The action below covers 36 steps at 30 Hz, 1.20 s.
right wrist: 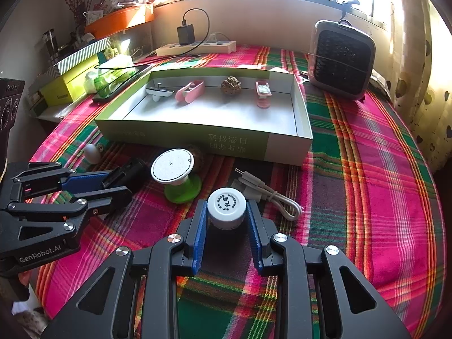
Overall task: Organize objects
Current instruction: 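Carry the black device in the left gripper and white cap in the right gripper into the box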
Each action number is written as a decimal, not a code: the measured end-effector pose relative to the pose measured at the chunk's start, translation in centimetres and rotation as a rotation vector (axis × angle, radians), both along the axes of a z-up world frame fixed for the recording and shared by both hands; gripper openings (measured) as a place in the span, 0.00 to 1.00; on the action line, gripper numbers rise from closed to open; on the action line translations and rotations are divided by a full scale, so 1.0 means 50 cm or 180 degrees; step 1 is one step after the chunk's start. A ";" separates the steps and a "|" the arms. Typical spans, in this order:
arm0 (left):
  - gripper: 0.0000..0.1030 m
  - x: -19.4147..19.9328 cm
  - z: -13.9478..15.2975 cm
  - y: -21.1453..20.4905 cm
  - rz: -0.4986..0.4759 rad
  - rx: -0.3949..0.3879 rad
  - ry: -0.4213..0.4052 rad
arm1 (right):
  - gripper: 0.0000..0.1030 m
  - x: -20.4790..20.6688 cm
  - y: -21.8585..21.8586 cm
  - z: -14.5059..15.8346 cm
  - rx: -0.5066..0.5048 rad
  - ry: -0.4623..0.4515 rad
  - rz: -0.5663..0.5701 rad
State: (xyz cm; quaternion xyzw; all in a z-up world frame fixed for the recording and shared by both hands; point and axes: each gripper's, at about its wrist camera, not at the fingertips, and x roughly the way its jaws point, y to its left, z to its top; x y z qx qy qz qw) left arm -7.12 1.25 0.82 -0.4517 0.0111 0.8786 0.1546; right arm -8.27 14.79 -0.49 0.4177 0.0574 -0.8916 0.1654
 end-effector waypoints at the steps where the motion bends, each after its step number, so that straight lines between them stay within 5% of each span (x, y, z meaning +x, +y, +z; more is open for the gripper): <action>1: 0.24 -0.001 0.000 0.000 0.0003 0.0007 -0.0003 | 0.28 0.000 0.000 0.000 0.0000 0.0000 -0.0003; 36: 0.24 0.017 0.025 -0.023 0.0094 0.0038 0.0149 | 0.28 0.012 0.003 0.028 -0.0078 0.0110 -0.0024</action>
